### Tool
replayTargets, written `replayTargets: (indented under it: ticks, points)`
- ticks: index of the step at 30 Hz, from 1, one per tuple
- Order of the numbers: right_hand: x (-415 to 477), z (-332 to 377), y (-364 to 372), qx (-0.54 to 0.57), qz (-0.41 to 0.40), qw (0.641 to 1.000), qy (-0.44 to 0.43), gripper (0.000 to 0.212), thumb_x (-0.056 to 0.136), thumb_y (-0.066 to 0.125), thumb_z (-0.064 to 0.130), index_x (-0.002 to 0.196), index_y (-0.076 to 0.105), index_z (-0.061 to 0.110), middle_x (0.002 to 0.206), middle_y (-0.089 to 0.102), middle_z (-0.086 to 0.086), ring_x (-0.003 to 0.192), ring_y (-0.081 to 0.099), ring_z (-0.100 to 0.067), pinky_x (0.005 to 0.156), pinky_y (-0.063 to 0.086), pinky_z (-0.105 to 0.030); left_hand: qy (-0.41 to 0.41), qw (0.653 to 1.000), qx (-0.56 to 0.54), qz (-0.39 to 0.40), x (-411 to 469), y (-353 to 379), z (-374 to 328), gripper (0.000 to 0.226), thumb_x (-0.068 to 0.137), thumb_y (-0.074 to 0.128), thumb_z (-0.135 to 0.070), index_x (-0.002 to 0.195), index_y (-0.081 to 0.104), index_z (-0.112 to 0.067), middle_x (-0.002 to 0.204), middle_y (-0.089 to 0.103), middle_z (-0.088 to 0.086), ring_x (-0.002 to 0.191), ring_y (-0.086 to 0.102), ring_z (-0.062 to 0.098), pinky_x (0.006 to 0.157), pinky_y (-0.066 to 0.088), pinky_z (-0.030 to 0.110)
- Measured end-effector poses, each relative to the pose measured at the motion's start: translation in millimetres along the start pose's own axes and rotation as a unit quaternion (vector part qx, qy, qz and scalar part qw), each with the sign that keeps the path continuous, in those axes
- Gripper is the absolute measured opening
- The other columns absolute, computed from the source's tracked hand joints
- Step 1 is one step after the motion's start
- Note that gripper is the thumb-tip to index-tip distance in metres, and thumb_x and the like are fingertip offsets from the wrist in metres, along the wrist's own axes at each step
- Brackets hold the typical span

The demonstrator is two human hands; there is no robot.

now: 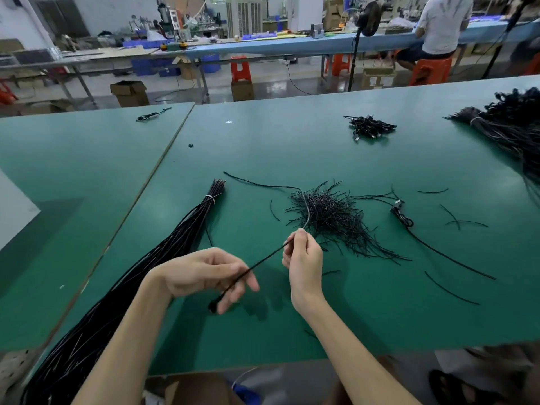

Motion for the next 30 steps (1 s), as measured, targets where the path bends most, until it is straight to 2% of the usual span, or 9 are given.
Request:
replayTargets:
  ticks: [6,9,13,17,20,24,25,27,30]
  points:
    - [-3.0,1.5,3.6,-0.043,0.012,0.999,-0.008,0.039,0.111,0.038,0.031,0.078,0.051,0.013,0.065,0.051,0.008,0.058,0.041,-0.009,0.053,0.038,-0.021,0.203,0.95,-0.231,-0.053,-9.2,-12.8,1.2,0.042,0.108,0.049,-0.022,0.135,0.052,0.011,0.085,0.064,0.005,0.046,0.049,0.009,0.049,0.042,0.019]
    - [-5.3,3.5,6.9,-0.065,0.036,0.997,-0.013,0.036,0.109,0.041,0.027,0.077,0.051,0.012,0.069,0.052,0.001,0.06,0.04,-0.013,0.055,0.037,-0.027,0.195,0.903,-0.32,-0.209,3.9,-32.7,8.8,0.031,0.099,0.067,-0.036,0.114,0.071,-0.009,0.074,0.051,-0.006,0.042,0.037,0.003,0.042,0.035,0.017]
    - [-8.1,5.7,6.5,-0.077,0.037,0.996,-0.01,0.031,0.106,0.042,0.02,0.078,0.051,0.011,0.072,0.052,-0.003,0.063,0.039,-0.015,0.058,0.036,-0.034,0.242,0.778,-0.467,-0.344,8.0,-53.0,14.7,0.017,0.1,0.058,-0.023,0.103,0.062,-0.007,0.071,0.044,-0.007,0.039,0.041,0.004,0.035,0.035,0.015]
    - [-10.6,9.2,11.2,-0.104,0.048,0.993,-0.015,0.033,0.107,0.039,0.021,0.075,0.041,0.013,0.067,0.04,0.001,0.06,0.03,-0.013,0.059,0.029,-0.037,0.312,0.694,-0.563,-0.323,1.4,-60.3,18.4,0.024,0.101,0.06,-0.02,0.111,0.07,-0.001,0.091,0.067,0.001,0.071,0.065,0.002,0.054,0.048,0.011]
    - [-12.6,12.3,14.8,-0.122,0.062,0.99,-0.029,0.035,0.107,0.04,0.023,0.074,0.038,0.014,0.068,0.035,-0.004,0.063,0.027,-0.017,0.058,0.025,-0.038,0.311,0.721,-0.506,-0.357,-2.6,-62.0,19.1,0.02,0.102,0.06,-0.024,0.101,0.073,-0.009,0.095,0.063,-0.001,0.076,0.062,0.003,0.063,0.05,0.014]
    - [-13.8,13.8,16.3,-0.135,0.078,0.987,-0.046,0.039,0.104,0.046,0.024,0.071,0.038,0.005,0.065,0.036,-0.005,0.061,0.027,-0.018,0.055,0.024,-0.037,0.306,0.735,-0.461,-0.391,-0.3,-59.1,14.8,0.026,0.106,0.052,-0.026,0.092,0.067,-0.01,0.114,0.07,0.008,0.116,0.069,0.019,0.092,0.058,0.03]
    - [-13.7,13.0,16.9,-0.143,0.08,0.985,-0.05,0.04,0.103,0.047,0.023,0.072,0.04,-0.001,0.065,0.039,-0.007,0.06,0.029,-0.017,0.054,0.025,-0.036,0.306,0.736,-0.473,-0.375,0.6,-56.8,13.4,0.027,0.107,0.051,-0.024,0.092,0.067,-0.009,0.109,0.072,0.006,0.111,0.071,0.019,0.092,0.059,0.032]
    - [-12.9,10.2,17.8,-0.157,0.085,0.983,-0.052,0.039,0.103,0.048,0.023,0.078,0.051,-0.007,0.065,0.05,-0.009,0.056,0.034,-0.015,0.051,0.029,-0.034,0.302,0.745,-0.518,-0.292,6.2,-48.4,10.3,0.029,0.109,0.046,-0.024,0.093,0.066,-0.009,0.089,0.066,0.001,0.074,0.068,0.012,0.077,0.058,0.026]
    - [-9.8,7.4,18.3,-0.172,0.085,0.98,-0.056,0.031,0.106,0.047,0.024,0.088,0.07,0.013,0.066,0.061,0.001,0.052,0.046,-0.005,0.051,0.039,-0.024,0.259,0.786,-0.53,-0.186,13.4,-28.7,5.0,0.037,0.112,0.042,-0.031,0.083,0.059,-0.015,0.066,0.042,-0.006,0.047,0.03,0.008,0.046,0.03,0.021]
Point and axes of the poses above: each hand's wrist, its own x-axis towards the middle knuckle, its own y-axis out of the palm, z = x × y, the point moved 7 cm from there along x, towards the middle knuckle
